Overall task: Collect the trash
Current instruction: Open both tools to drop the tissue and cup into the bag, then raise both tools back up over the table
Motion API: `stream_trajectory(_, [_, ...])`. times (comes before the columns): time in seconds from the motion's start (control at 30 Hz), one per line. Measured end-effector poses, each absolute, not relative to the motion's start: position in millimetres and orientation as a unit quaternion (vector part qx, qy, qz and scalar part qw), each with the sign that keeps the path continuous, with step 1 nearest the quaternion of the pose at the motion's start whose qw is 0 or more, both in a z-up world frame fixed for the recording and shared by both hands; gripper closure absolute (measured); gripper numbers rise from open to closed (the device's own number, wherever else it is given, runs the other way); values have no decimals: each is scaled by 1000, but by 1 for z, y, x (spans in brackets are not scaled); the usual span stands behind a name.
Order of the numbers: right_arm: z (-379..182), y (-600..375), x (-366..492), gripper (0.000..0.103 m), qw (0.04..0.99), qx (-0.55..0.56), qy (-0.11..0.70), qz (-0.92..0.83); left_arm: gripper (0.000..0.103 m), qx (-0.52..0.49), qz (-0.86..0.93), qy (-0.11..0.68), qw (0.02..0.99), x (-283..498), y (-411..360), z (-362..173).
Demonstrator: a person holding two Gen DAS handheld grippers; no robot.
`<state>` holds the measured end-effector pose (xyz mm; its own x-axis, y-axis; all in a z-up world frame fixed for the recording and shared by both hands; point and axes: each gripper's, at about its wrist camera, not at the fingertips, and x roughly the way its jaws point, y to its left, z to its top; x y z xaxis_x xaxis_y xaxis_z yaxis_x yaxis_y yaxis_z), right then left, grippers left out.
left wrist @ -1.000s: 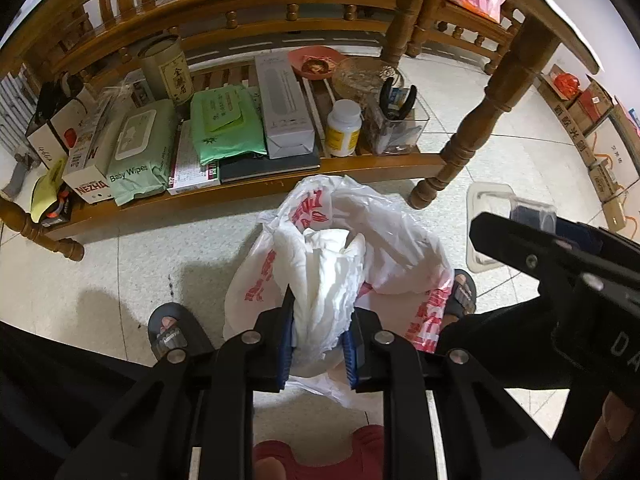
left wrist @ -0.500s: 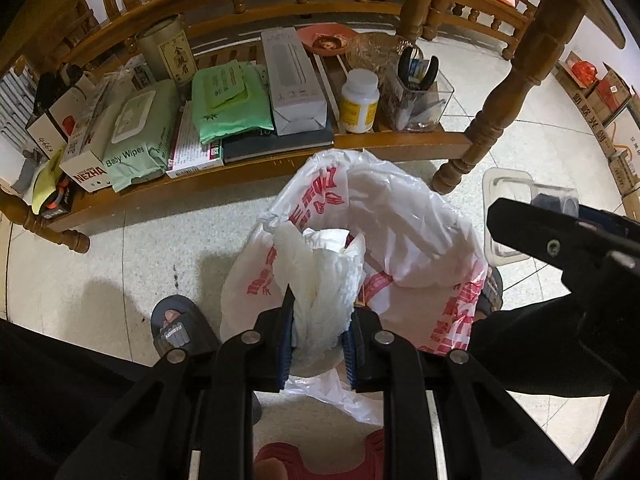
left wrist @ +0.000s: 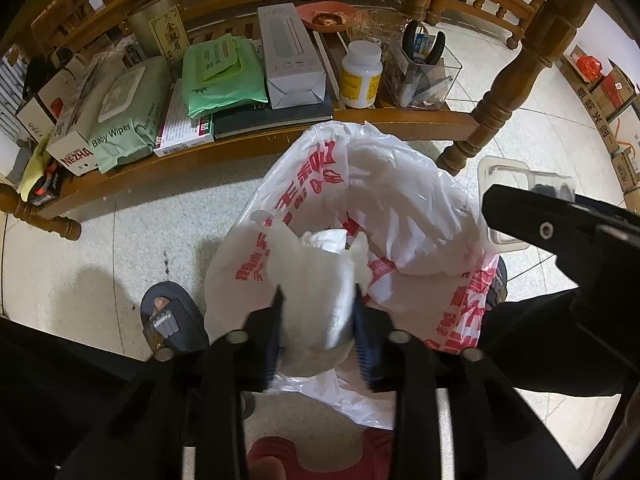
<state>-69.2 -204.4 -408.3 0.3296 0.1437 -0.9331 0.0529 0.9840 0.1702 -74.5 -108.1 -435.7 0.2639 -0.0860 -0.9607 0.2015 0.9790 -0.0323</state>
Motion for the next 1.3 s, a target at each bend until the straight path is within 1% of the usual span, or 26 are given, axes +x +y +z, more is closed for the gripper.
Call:
stream_trajectory(0.03, [-411,-204,-68,63,808,88,582,30,57,47,-90,600,793,-74,-108,-436])
stream_trajectory(0.07, [-413,-204,-68,63,804,91,586,30,45,47,-89,601,793,-75,-108,-436])
stream_trajectory(0.1, [-415,-205,-68,62,803,92,589,26,42,47,-90,601,793,-75,-107,-435])
stream_trajectory(0.13, [-417,-205,-68,55,801,92,591,24,40,46,-90,601,793,-75,-107,-435])
stream_trajectory(0.17, [-418,-206,-68,47,800,93,592,21,34,45,-89,601,793,-75,-107,-434])
stream_trajectory(0.2, [-418,-207,-68,35,799,94,593,15,31,46,-87,599,794,-74,-106,-434])
stream_trajectory(0.23, [-417,-207,-68,34,800,93,592,12,29,44,-85,598,796,-74,-105,-433])
stream_trajectory(0.27, [-416,-208,-68,34,801,95,591,12,29,39,-86,599,795,-74,-104,-433])
stream_trajectory(0.33, [-416,-209,-68,30,800,99,591,8,29,37,-84,599,795,-74,-103,-433])
stream_trajectory(0.43, [-415,-210,-68,30,800,105,590,6,27,35,-83,599,796,-73,-101,-432])
stream_trajectory(0.8, [-407,-218,-73,28,804,122,582,-2,27,23,-77,589,804,-75,-95,-421])
stream_trajectory(0.87, [-401,-221,-76,23,805,132,578,-2,22,21,-73,582,810,-76,-93,-415])
stream_trajectory(0.9, [-398,-223,-78,22,806,135,576,-3,22,18,-71,578,812,-76,-91,-412])
stream_trajectory(1.1, [-377,-229,-90,22,812,146,565,-2,22,8,-73,553,830,-79,-86,-387])
stream_trajectory(1.13, [-375,-230,-91,22,813,145,564,-3,21,6,-74,548,833,-80,-86,-380])
stream_trajectory(1.23, [-361,-234,-97,22,819,145,556,-2,12,4,-78,526,847,-83,-84,-357])
stream_trajectory(1.3, [-351,-237,-101,22,822,151,549,-1,11,-1,-81,514,854,-84,-82,-343])
